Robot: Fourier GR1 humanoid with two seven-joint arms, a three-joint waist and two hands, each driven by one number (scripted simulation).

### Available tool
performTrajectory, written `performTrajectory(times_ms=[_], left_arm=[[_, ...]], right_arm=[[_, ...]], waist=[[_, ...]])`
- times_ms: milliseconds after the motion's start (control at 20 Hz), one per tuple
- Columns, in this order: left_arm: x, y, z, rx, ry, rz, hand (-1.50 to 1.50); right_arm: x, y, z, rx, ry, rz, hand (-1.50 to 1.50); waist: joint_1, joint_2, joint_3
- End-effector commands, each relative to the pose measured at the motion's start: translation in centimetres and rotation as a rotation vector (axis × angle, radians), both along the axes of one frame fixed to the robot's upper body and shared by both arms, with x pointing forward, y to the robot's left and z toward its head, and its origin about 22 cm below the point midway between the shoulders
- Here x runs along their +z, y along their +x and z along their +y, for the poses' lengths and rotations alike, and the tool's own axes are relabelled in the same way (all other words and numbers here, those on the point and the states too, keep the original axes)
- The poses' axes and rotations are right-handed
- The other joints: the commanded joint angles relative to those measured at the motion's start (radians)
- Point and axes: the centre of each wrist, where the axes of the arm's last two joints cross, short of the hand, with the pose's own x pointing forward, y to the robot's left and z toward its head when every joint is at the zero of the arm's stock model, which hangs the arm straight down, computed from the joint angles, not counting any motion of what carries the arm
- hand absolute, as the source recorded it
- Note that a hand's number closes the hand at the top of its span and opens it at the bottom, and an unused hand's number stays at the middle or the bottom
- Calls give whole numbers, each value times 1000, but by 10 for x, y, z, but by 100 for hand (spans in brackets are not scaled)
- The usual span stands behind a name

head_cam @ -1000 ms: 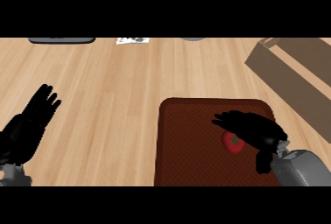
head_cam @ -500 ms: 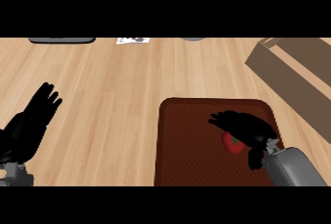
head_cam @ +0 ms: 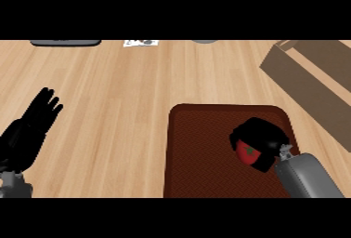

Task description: Pick the tomato from the tray and place it in the cardboard box

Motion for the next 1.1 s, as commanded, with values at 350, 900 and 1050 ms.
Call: performTrajectory(times_ms=[350,900,1050], left_arm=[[13,5,-6,3,-3,5,0],[1,-3,6,-12,-4,0,0],[8,-1,-14,-3,-2,4,0]], right_arm=[[12,28,13,-172,25,-28,150],[43,80,16,-694,33,-236,150],[69,70,11,-668,102,-321,150]], waist=[[2,1,0],[8,2,0],[-3,-2,0]])
